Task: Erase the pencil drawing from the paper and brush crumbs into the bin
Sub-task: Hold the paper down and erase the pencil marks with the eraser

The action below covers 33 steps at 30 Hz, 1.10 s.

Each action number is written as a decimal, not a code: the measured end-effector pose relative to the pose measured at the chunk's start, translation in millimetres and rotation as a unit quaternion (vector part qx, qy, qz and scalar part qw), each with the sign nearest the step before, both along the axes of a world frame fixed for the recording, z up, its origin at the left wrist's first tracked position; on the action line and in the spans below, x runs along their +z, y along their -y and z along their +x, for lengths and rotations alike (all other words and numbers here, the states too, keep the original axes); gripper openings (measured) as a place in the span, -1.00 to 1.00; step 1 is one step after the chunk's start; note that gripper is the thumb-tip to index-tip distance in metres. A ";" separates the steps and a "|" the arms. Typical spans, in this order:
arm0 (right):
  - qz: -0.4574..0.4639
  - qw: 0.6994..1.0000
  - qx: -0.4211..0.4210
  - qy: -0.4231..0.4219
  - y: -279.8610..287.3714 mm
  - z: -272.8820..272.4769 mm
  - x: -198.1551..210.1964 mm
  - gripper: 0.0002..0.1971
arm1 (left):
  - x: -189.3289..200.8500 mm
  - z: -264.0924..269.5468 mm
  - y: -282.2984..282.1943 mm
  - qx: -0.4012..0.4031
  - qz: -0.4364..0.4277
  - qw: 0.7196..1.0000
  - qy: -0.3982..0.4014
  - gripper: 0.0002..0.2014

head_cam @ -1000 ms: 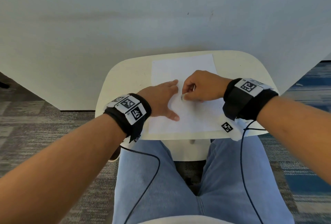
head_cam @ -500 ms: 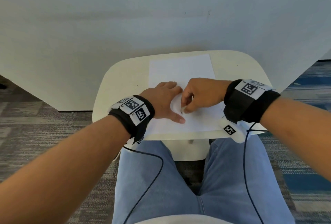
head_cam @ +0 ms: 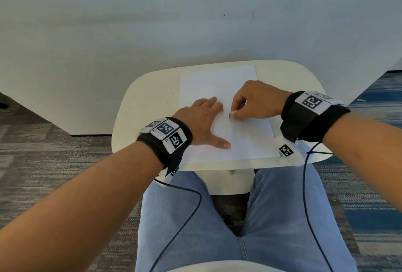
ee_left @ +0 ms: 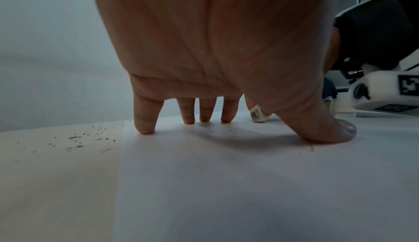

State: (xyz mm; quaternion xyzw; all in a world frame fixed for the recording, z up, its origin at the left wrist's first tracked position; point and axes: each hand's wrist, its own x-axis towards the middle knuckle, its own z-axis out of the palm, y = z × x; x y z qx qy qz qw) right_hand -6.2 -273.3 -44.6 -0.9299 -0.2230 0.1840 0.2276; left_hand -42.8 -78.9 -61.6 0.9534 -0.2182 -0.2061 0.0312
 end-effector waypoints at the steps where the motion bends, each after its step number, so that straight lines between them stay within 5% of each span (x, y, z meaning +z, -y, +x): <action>1: -0.006 0.999 0.025 -0.034 -1.2 -3.4 -0.8 -0.89 | -0.9 0.3 0.2 -0.001 0.002 1.000 -0.003 0.10; 3: -0.023 0.992 0.070 -0.101 -3.3 -9.1 0.0 -0.87 | -2.1 1.4 0.2 -0.003 0.010 1.000 -0.011 0.15; 8: -0.020 1.000 0.004 -0.014 3.2 -1.9 6.0 -0.85 | -3.1 1.1 1.8 0.000 0.027 0.999 -0.026 0.16; 11: -0.049 0.991 0.083 -0.095 -1.4 -8.9 6.2 -0.87 | -1.9 1.6 2.6 -0.003 0.034 0.999 -0.025 0.15; 16: -0.008 1.000 0.013 0.014 -8.7 -4.5 4.1 -0.91 | -1.1 1.6 3.2 -0.001 0.029 0.999 -0.030 0.14; 20: -0.021 0.995 0.096 -0.034 -21.7 -16.3 0.9 -0.93 | -0.8 1.7 3.8 -0.003 0.033 0.999 -0.031 0.12; 24: -0.002 1.000 0.018 0.014 -11.9 -1.9 3.7 -0.91 | -0.4 1.6 4.8 0.002 0.032 0.999 -0.031 0.14; 28: -0.032 0.991 0.094 -0.086 -8.6 -7.3 2.2 -0.90 | 0.6 1.6 5.2 -0.004 0.044 0.999 -0.032 0.12; 33: -0.002 1.000 -0.003 -0.001 6.7 3.4 6.0 -0.86 | 1.8 1.0 7.6 0.004 0.044 0.999 -0.027 0.12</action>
